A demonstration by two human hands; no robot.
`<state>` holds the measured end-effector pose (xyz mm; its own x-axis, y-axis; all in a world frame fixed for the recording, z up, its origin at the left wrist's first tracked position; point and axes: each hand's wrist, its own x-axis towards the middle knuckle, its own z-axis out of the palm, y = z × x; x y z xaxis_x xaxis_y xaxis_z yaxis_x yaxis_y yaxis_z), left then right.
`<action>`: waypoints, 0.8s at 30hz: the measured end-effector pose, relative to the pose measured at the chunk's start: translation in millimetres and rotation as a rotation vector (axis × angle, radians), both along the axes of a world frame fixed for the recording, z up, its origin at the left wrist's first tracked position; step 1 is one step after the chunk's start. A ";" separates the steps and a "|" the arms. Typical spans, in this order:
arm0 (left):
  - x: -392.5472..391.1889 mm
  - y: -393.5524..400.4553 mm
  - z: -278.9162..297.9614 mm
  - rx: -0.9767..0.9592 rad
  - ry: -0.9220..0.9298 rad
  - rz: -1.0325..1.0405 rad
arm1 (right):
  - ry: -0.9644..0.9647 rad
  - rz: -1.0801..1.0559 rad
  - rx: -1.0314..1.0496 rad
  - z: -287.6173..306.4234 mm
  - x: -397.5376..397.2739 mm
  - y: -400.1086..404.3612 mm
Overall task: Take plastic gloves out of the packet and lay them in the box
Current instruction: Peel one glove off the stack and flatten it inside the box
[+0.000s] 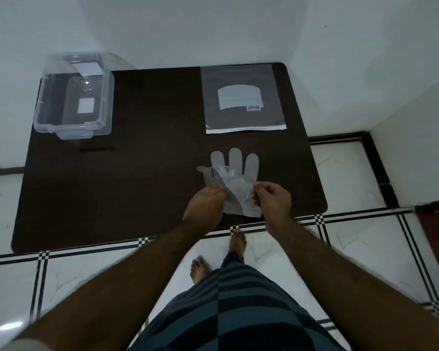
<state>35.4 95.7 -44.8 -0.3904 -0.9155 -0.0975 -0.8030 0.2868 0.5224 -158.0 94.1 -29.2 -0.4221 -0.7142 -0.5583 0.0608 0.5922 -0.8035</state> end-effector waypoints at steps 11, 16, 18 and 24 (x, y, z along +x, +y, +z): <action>-9.8 -10.8 -6.7 0.191 -0.232 -0.194 | -0.024 -0.082 -0.050 16.8 -23.4 -6.8; -11.6 -8.1 -3.1 0.219 -0.238 -0.197 | -0.031 -0.170 -0.106 30.4 -46.4 -17.8; -13.2 -8.4 -0.5 0.225 -0.255 -0.205 | -0.026 -0.201 -0.130 35.8 -55.9 -24.3; -15.9 -12.4 5.4 0.300 -0.284 -0.181 | 0.030 -0.189 -0.198 68.0 -69.2 -45.5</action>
<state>19.5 83.3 -39.4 -0.4607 -0.7501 -0.4744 -0.8776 0.3052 0.3696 -227.2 48.6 38.8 -0.5725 -0.7152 -0.4009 0.1295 0.4040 -0.9056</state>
